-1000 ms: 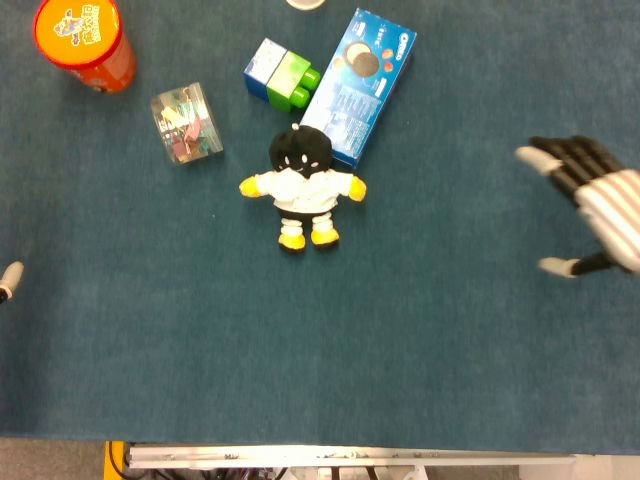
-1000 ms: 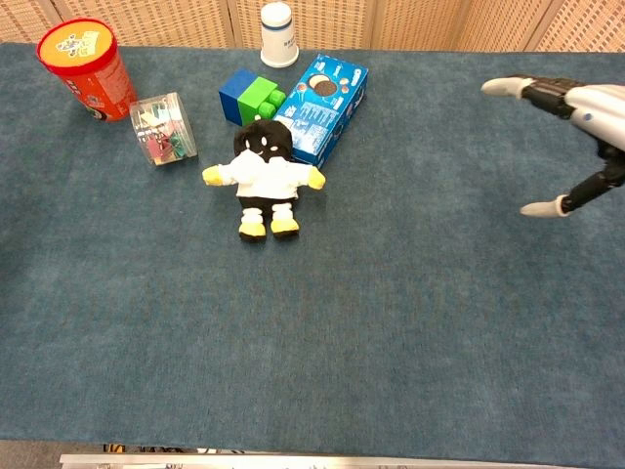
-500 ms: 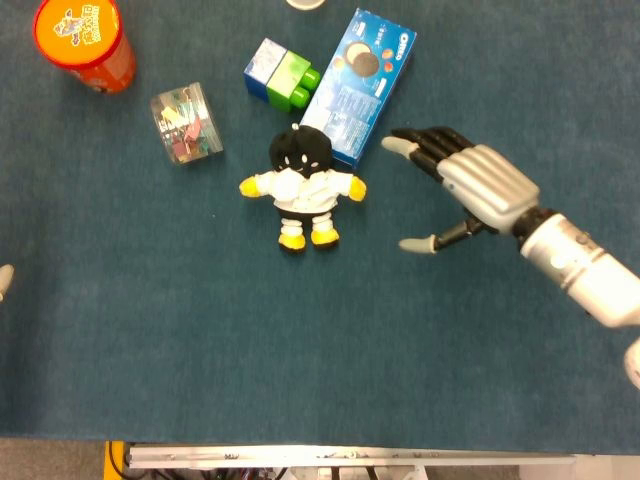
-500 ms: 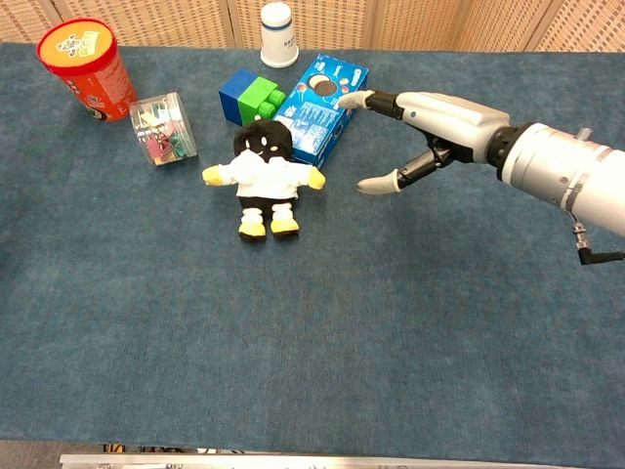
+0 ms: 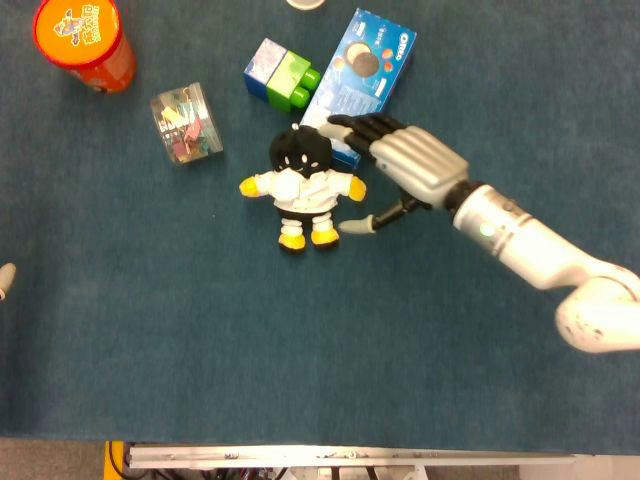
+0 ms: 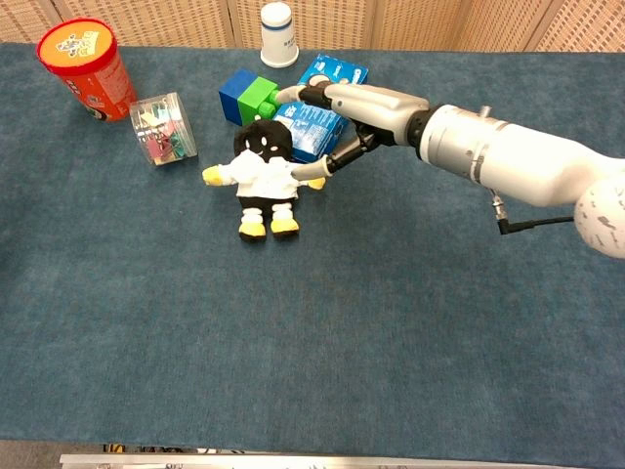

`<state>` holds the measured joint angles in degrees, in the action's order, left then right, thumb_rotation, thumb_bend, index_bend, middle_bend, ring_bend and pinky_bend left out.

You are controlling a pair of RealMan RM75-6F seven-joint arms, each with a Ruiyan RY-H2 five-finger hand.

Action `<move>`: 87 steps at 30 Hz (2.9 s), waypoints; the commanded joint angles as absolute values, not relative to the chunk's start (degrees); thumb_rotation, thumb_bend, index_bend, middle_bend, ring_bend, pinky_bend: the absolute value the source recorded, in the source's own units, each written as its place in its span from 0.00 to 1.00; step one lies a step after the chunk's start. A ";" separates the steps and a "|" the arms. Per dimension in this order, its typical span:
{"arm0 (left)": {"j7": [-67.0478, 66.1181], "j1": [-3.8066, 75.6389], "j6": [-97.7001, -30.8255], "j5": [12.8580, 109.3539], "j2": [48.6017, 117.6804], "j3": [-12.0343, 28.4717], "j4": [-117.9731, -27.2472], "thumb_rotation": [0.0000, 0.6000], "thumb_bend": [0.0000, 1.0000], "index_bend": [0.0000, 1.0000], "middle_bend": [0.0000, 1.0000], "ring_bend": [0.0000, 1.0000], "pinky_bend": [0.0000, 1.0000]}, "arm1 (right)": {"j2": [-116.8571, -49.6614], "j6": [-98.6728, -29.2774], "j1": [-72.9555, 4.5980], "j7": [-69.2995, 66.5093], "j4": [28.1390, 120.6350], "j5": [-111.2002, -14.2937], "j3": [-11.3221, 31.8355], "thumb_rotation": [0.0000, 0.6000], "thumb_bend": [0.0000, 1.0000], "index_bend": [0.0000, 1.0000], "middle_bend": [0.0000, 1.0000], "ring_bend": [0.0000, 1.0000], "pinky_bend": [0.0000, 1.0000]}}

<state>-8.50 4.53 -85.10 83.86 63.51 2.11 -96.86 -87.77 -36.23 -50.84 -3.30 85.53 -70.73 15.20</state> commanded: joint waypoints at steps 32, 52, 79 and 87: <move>-7.57 3.26 -85.98 83.12 62.68 2.11 -96.70 1.00 0.22 0.10 0.17 0.13 0.07 | -103.44 -29.06 -63.07 -8.63 62.11 -69.05 15.52 0.46 0.00 0.00 0.00 0.00 0.00; -6.47 2.74 -86.12 82.55 62.76 2.22 -95.52 1.00 0.22 0.10 0.17 0.13 0.07 | -105.78 -28.73 -64.89 -10.66 59.01 -68.90 16.00 0.46 0.00 0.00 0.00 0.00 0.00; -6.20 2.39 -86.23 82.51 62.76 2.35 -95.12 1.00 0.22 0.10 0.17 0.13 0.07 | -104.41 -30.40 -63.49 -13.38 61.33 -71.36 14.53 0.46 0.00 0.00 0.00 0.00 0.00; -6.13 2.25 -86.10 82.25 62.67 2.34 -95.17 1.00 0.22 0.10 0.17 0.13 0.07 | -102.67 -32.80 -61.79 -12.97 63.95 -72.96 13.27 0.46 0.00 0.00 0.00 0.00 0.00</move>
<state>-6.13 2.21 -86.15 82.20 62.66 2.35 -95.17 -103.49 -31.94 -62.36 -13.19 62.90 -72.52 13.49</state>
